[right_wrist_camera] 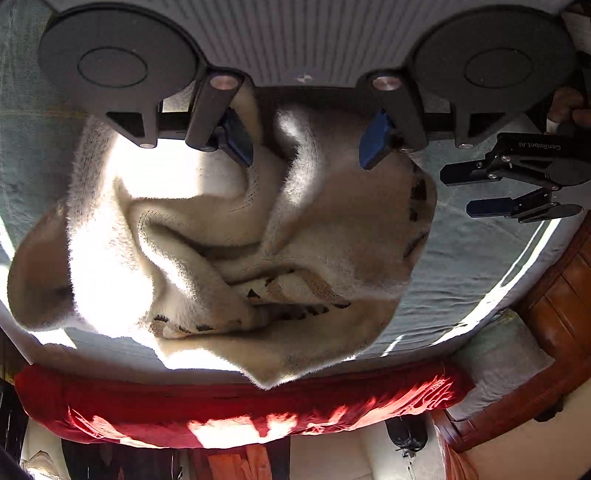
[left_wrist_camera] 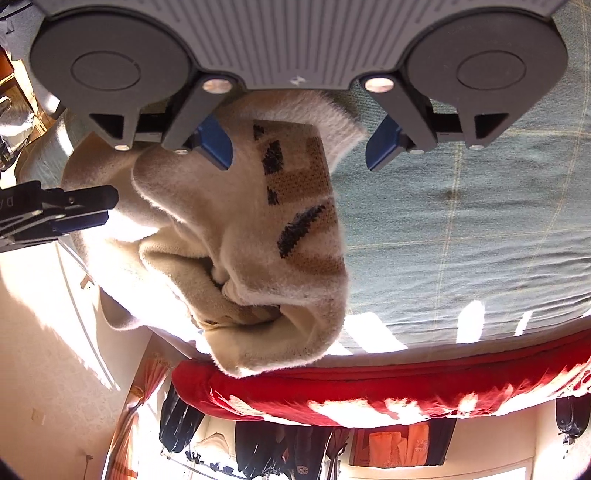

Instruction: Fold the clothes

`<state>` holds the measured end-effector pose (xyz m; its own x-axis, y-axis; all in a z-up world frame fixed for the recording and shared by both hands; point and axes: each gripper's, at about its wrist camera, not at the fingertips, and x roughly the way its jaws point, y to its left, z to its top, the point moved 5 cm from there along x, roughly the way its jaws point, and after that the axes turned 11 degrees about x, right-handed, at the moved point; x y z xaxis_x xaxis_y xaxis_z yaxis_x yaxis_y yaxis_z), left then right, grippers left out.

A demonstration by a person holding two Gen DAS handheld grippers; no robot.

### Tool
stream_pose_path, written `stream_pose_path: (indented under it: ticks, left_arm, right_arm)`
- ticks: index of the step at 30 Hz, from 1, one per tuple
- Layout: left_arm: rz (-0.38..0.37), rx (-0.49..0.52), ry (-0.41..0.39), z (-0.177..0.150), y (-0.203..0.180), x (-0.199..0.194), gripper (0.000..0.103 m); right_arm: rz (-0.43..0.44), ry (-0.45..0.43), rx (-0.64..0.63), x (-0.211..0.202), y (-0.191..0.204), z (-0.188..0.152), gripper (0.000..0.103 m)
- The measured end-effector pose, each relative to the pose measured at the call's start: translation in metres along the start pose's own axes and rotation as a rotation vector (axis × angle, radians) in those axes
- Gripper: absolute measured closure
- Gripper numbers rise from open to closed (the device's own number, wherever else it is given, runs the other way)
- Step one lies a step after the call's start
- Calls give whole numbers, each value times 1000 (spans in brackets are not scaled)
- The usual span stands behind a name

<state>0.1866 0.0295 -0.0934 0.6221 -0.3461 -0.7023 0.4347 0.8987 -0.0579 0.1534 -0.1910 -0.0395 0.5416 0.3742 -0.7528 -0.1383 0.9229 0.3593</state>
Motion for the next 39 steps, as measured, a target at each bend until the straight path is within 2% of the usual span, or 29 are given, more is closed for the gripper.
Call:
stream_pose_path:
  ticks: [4,8,13,16,20,23,24,25,26,27,28,30,32,39]
  left_arm:
    - [-81,-70,1,5,19,34,24]
    - [-197,-139,-39,8,26,53,24]
    - [-354,-105,-119,15,-1,47,23]
    - [-410,-81,-111,7,-17,46,18]
    - [-378,-117,-38,-11,-22,58,19]
    - [-371,-185,-56,-6,-17,55,25]
    - [-369,-203,-57,-3,-15,55,34]
    - [-370,-217,-51,2,-14,55,49]
    - [-362,-224,-44,6,-13,55,60]
    - [-318,-215,-24,12,-12,57,81]
    - [-273,-179,-16,16,-14,56,85]
    - [-187,-103,-7,24,-17,52,87]
    - [-131,-52,-20,32,-18,45,88]
    - [61,42,-32,65,9,30,88]
  right_arm:
    - [-20,-6,45,-1,-16,2,33]
    - [-29,-3,90,2,-27,2,33]
    - [-37,24,98,12,-30,-3,33]
    - [-25,39,96,18,-27,-5,33]
    - [-11,57,88,23,-24,-9,33]
    - [-7,63,86,24,-25,-11,33]
    - [-7,63,89,23,-27,-11,33]
    - [-7,62,93,23,-28,-11,33]
    - [-6,62,97,23,-30,-12,33]
    - [-5,61,100,22,-31,-12,33]
    - [-4,60,105,22,-32,-12,33]
    - [3,54,111,20,-34,-13,33]
    - [10,43,111,16,-35,-12,33]
    - [18,22,104,11,-38,-8,33]
